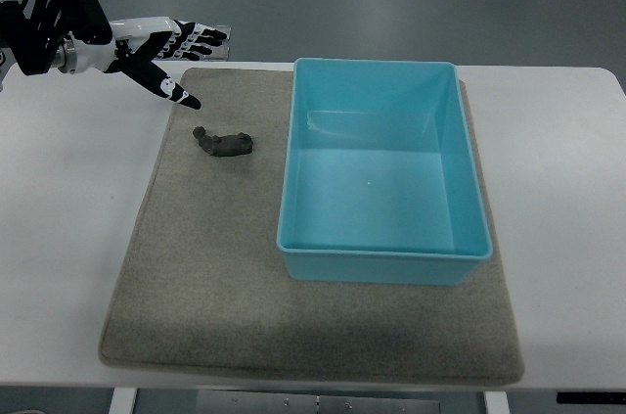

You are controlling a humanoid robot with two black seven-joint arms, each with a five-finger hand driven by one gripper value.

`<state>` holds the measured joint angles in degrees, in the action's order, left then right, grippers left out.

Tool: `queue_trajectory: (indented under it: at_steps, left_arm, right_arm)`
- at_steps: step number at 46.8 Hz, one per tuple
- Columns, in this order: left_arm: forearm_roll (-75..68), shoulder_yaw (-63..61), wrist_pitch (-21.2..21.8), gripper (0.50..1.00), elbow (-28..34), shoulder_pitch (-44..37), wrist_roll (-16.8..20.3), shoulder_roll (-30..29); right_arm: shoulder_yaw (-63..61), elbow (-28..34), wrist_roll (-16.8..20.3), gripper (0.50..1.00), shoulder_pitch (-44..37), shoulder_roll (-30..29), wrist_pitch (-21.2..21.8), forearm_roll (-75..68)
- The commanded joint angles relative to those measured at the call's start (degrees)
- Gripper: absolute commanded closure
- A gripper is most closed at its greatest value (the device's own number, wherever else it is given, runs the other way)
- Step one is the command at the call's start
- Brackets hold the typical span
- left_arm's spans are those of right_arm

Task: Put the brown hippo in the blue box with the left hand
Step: 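Reach the left hand down toward the brown hippo on the mat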

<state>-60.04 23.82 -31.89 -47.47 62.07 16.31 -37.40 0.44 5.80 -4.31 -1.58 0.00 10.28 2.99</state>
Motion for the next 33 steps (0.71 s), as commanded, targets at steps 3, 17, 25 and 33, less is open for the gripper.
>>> queue_trajectory:
  at_steps: [3,17,25,33]
  left_arm:
    - [-6.1,-3.2,7.1,0.51,-3.0,0.4,0.6,-0.6]
    - [-12.8,-8.0,14.6,0.51,-5.3,0.1,1.5,0.1]
    - [-13.2,-8.6,14.1,0.508,-5.8,-0.1,1.5,1.0]
    - [-13.4,-11.5,14.1,0.508,-5.7,-0.1,1.4,2.3]
  right_arm:
    - [0.0,0.0,0.0,0.564,0.0,0.0,0.0,0.0]
    - [0.0,0.0,0.0,0.564,0.0,0.0,0.0,0.0]
    - [0.0,0.0,0.0,0.564,0.0,0.0,0.0,0.0]
    - [0.0,0.0,0.0,0.564,0.0,0.0,0.0,0.0]
